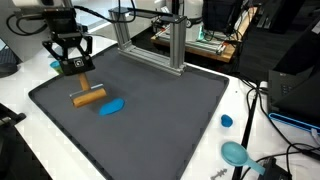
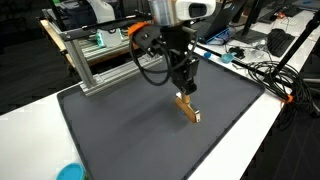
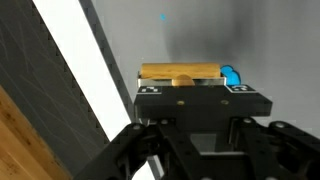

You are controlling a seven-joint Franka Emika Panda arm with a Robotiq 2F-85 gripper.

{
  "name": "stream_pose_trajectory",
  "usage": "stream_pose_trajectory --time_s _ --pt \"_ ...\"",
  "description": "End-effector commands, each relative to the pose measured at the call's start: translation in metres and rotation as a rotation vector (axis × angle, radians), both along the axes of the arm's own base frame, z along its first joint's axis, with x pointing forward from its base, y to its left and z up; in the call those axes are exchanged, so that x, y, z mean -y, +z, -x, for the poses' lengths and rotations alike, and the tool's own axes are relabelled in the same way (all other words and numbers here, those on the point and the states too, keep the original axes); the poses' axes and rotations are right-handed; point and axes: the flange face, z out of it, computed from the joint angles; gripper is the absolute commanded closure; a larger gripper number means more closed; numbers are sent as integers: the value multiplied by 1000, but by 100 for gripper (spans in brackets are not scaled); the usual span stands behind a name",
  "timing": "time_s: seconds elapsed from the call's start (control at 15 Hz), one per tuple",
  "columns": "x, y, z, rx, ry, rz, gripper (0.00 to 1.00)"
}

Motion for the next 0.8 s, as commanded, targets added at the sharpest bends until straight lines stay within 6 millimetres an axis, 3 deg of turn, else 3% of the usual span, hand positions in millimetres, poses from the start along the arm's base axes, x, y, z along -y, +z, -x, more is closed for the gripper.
stream_pose_trajectory --time_s 0.0,0.4,0.73 --pt "-21 24 39 -24 -16 -3 78" --pt "-58 97 98 -75 -265 24 78" --pt "-82 129 133 -137 -454 3 78"
